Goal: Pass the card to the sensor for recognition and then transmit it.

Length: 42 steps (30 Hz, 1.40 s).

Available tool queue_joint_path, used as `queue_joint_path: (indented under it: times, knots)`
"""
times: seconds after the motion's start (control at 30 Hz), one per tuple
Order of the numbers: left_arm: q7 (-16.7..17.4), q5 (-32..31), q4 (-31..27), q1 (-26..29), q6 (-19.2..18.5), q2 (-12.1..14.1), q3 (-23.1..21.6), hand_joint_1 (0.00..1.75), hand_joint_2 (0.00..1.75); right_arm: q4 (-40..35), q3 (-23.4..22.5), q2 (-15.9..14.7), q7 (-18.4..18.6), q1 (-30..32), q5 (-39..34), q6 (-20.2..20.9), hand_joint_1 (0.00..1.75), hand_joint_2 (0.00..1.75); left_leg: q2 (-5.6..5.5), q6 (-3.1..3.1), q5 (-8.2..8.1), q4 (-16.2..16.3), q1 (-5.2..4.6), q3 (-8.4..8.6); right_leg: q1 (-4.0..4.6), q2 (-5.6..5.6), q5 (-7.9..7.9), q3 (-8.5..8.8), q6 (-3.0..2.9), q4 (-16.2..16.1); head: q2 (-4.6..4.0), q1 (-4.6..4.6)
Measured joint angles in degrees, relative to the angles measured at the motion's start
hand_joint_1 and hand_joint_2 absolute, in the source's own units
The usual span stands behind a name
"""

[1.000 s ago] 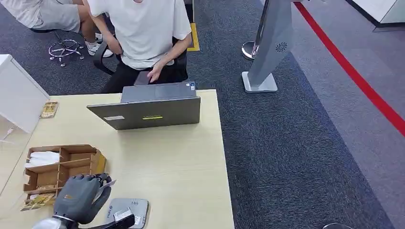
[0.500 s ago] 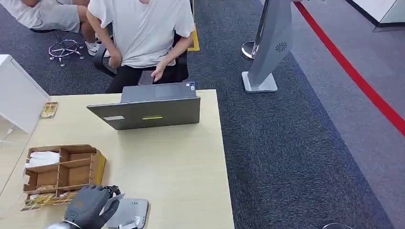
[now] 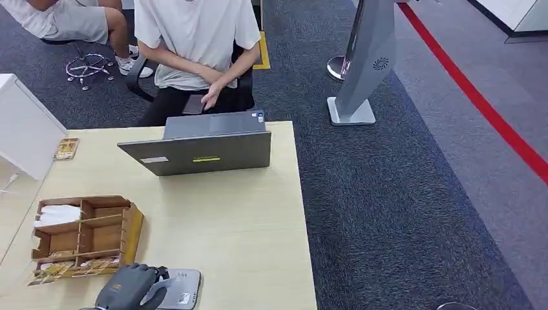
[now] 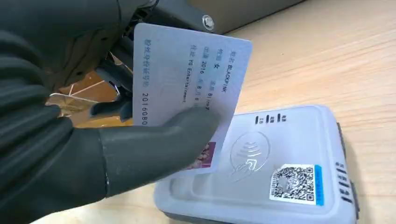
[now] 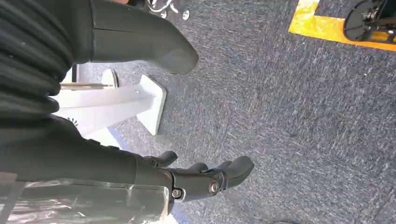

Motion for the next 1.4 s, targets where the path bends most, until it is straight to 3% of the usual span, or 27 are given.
queue_joint_path:
  times: [0.13,0.2,0.37,0.57,0.9,0.97,1.07,1.2,1.4]
  knots:
    - [-0.96,-0.99,0.02,-0.26,2.72,0.55,-0.04,1.75,1.75,0.17,-0.07,0.00,0.24,0.04,-0.61,0.06,0.00,1.75,0.00,0.00,0.00,0.00,0.00,0.01,0.00,0.00,0.00,-0.10,0.00,0.00,0.00,0.00]
    - [-2.71,-4.14,-0.66,-0.53,7.92,-0.16,0.04,1.75,1.75,-0.66,0.42,0.02,1.79,0.85,-2.65,-0.33,0.00,1.75,-0.05,0.00,0.01,0.01,-0.01,0.01,-0.01,-0.02,0.00,-0.10,0.00,0.00,0.00,0.00]
    - [-6.30,-13.51,-7.92,-2.42,20.68,-6.08,2.73,1.75,1.75,-4.86,3.65,0.02,5.01,4.72,-5.64,-0.83,0.00,1.75,-0.13,0.00,0.01,0.02,-0.02,-0.05,-0.01,-0.04,0.02,0.01,0.00,-0.01,0.00,0.07]
    - [-6.95,-17.05,-15.24,-7.90,30.52,-10.17,7.06,1.75,1.75,-5.86,5.01,0.02,1.90,5.93,-1.61,-0.52,0.00,1.75,-0.17,-0.02,0.03,0.02,-0.01,0.03,0.00,-0.08,0.02,-0.02,-0.01,-0.01,0.00,-0.02]
    - [-2.71,-20.81,-11.97,-21.62,26.64,-13.77,14.47,1.75,1.75,-1.29,4.09,0.00,-2.95,2.83,5.18,-1.53,0.00,1.75,-0.19,-0.17,0.25,0.01,0.00,0.02,0.01,-0.13,0.13,-0.13,-0.14,0.09,0.00,-0.02]
    - [-0.21,-24.18,-8.32,-25.79,23.16,-13.95,15.26,1.75,1.75,-0.70,3.87,0.00,-3.17,2.08,5.51,-1.40,0.00,1.75,-0.31,-0.17,0.30,0.02,0.00,-0.01,0.01,-0.27,0.13,-0.13,-0.14,0.09,0.00,0.00]
    - [2.14,-29.41,1.66,-32.52,18.58,-13.84,16.59,1.75,1.75,0.83,2.74,0.00,-3.17,0.17,4.83,-1.31,0.00,1.75,-0.25,-0.25,0.40,0.01,0.00,-0.02,0.01,-0.22,0.27,-0.09,-0.22,0.12,0.00,-0.04]
    - [3.47,-32.41,13.87,-38.04,18.12,-13.92,17.75,1.75,1.75,3.84,0.85,0.00,-2.69,-2.39,2.50,-2.12,0.00,1.75,-0.14,-0.24,0.48,0.01,0.00,-0.04,0.01,-0.03,0.36,-0.13,-0.13,0.15,0.00,-0.09]
    - [4.35,-33.09,19.82,-38.92,17.36,-14.25,18.75,1.75,1.75,4.92,0.52,0.02,0.20,-3.06,-1.05,-1.90,0.00,1.75,-0.16,-0.24,0.48,0.01,0.00,-0.14,0.01,-0.03,0.34,-0.23,-0.12,0.14,0.00,-0.09]
